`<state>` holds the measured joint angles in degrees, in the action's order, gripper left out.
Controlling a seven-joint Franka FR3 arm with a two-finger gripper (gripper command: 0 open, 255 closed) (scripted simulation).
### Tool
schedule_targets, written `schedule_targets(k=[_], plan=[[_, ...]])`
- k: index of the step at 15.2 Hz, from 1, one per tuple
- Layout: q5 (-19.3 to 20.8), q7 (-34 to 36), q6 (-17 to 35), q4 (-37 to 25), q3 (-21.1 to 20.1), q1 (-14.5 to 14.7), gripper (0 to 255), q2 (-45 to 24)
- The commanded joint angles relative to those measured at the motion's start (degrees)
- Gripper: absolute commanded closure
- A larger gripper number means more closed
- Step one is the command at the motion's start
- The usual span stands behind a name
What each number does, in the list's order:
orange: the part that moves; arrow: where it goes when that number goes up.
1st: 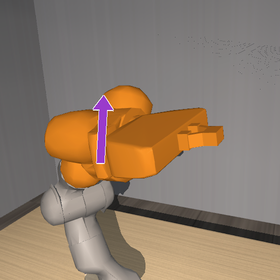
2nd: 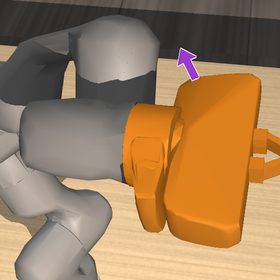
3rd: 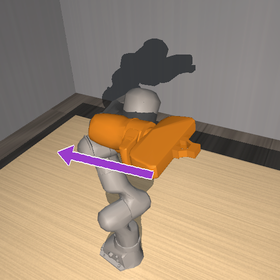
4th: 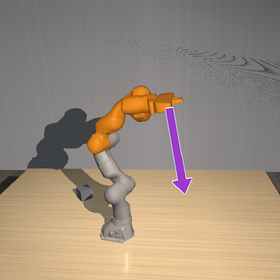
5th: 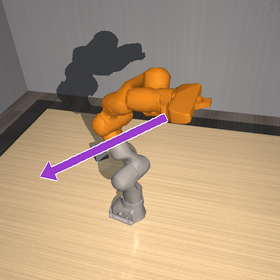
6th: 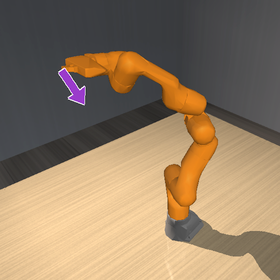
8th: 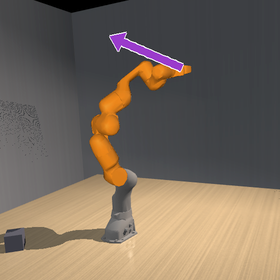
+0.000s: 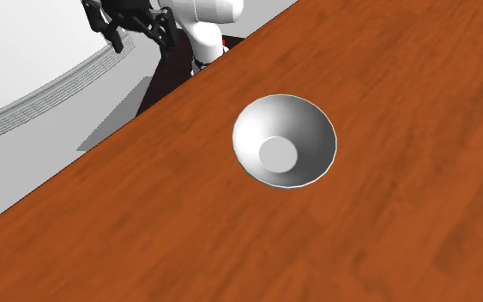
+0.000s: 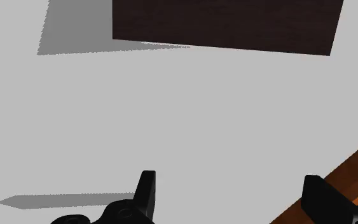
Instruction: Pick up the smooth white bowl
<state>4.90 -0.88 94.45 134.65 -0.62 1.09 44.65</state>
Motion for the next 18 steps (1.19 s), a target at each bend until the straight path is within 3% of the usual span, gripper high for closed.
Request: schedule_targets(k=[1, 10, 18], plan=[[0.00, 0.00, 0.00, 0.00, 0.00, 0.00, 0, 0.00], [-5.62, 2.81, -5.10, -19.75, -4.55, 3.56, 0, -18.55], [-8.59, 5.76, -12.90, -42.41, -8.33, 6.12, 0, -36.29]])
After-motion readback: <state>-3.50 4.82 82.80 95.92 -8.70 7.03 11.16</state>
